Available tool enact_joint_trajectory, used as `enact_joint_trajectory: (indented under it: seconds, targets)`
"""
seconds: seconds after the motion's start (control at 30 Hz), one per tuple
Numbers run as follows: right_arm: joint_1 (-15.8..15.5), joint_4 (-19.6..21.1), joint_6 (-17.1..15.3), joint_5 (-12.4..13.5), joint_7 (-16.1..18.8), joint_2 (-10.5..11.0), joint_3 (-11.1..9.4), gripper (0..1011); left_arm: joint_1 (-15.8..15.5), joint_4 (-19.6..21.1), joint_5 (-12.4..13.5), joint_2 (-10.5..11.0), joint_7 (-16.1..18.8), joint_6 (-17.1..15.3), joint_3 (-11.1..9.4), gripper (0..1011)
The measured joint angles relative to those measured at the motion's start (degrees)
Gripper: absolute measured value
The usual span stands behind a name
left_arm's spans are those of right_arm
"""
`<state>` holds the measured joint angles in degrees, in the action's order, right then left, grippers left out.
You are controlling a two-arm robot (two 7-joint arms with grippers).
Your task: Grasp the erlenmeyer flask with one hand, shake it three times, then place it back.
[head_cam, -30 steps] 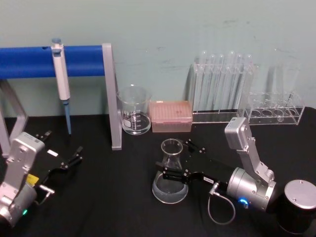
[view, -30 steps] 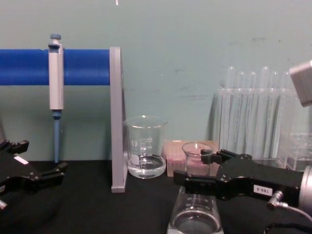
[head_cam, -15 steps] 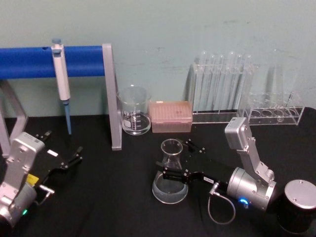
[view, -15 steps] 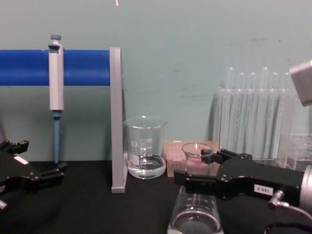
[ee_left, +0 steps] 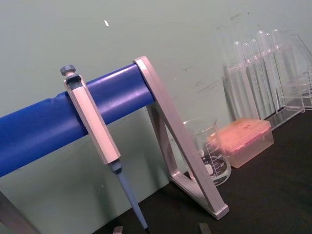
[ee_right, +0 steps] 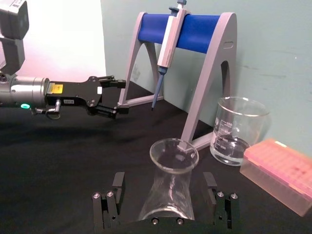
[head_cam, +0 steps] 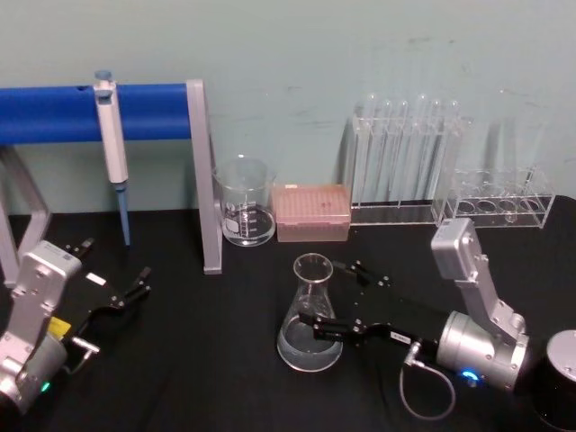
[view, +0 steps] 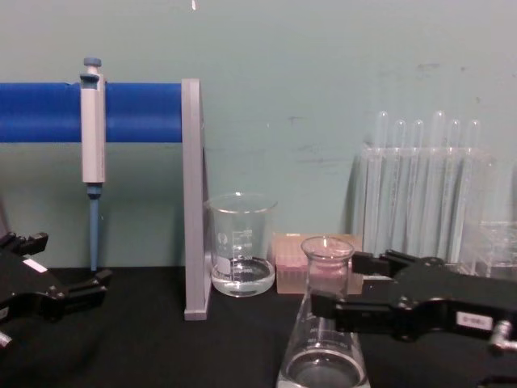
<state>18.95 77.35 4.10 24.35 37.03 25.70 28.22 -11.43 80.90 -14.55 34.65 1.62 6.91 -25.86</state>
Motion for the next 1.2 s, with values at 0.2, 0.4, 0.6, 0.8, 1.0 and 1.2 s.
enact_joint_trajectory:
  seconds: [0.2, 0.4, 0.6, 0.8, 1.0, 1.2]
  targets:
    - [-2.11, 3.22, -1.03, 0.52, -0.98, 2.78, -1.2, 1000, 0.0, 0.0, 0.0, 0.0, 0.0, 0.0, 0.0, 1001]
    - [-4.09, 5.31, -2.16, 1.17, -3.23, 4.79, -3.21, 1000, 0.0, 0.0, 0.0, 0.0, 0.0, 0.0, 0.0, 1001]
    - [-5.19, 6.08, -2.49, 1.19, -6.11, 5.31, -5.35, 1000, 0.0, 0.0, 0.0, 0.0, 0.0, 0.0, 0.0, 1001]
    - [-5.85, 5.94, -2.43, 0.28, -9.95, 4.21, -7.57, 1000, 0.0, 0.0, 0.0, 0.0, 0.0, 0.0, 0.0, 1001]
    - [-6.54, 5.47, -1.9, -1.69, -14.62, 2.25, -9.36, 1000, 0.0, 0.0, 0.0, 0.0, 0.0, 0.0, 0.0, 1001]
    - [-7.15, 4.84, -1.36, -4.54, -19.84, -0.2, -10.73, 1000, 0.0, 0.0, 0.0, 0.0, 0.0, 0.0, 0.0, 1001]
